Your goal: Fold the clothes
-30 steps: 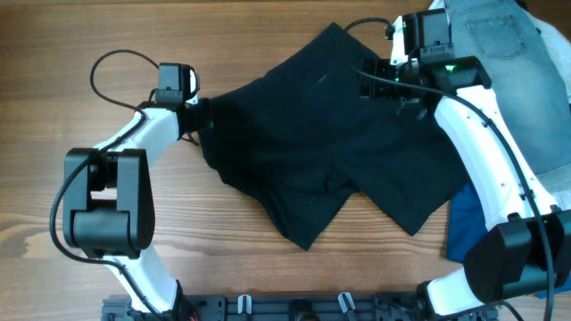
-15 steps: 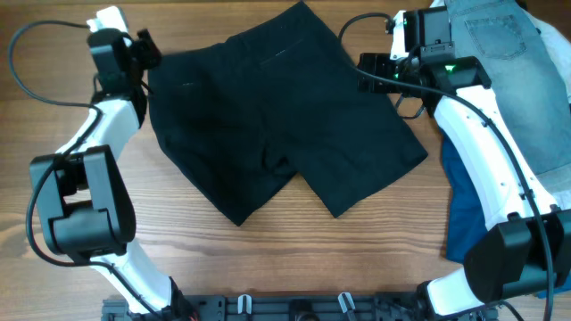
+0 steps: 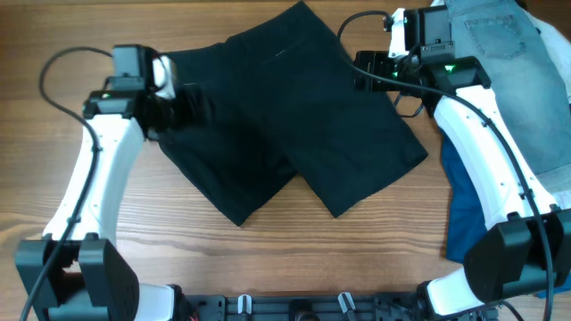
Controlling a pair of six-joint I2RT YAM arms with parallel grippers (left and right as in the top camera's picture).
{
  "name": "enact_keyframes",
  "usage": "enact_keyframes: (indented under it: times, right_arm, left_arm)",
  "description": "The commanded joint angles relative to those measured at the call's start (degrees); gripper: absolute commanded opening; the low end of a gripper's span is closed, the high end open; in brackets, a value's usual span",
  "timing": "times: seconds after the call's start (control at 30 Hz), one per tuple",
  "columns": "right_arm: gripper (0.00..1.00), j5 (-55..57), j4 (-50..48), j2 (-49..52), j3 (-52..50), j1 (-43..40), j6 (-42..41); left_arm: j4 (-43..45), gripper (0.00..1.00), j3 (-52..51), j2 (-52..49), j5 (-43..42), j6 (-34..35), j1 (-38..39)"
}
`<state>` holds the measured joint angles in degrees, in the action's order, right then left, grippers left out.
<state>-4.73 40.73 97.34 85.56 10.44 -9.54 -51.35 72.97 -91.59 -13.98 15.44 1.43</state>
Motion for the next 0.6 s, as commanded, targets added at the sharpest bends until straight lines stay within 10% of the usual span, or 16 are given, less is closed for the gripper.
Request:
enact_keyframes:
  times: [0.0,0.47,0.57]
  right_arm:
    - [1.00,-1.31,-0.17,0.72,-0.17,-0.02,0.37]
    - [1.00,-1.27,1.92,0.72,-0.17,-0.02,0.55]
    - [1.00,-1.27,2.56,0.72,-0.17,-0.02,0.52]
  left_arm:
    - [-8.22,1.00,-4.02,-0.87,4.17,7.04,5.11]
    - [-1.66,1.00,-23.76,-0.90,3.32,21.40,16.02]
    - [1.57,0.48,-25.20,-0.90,2.93,22.56,16.06]
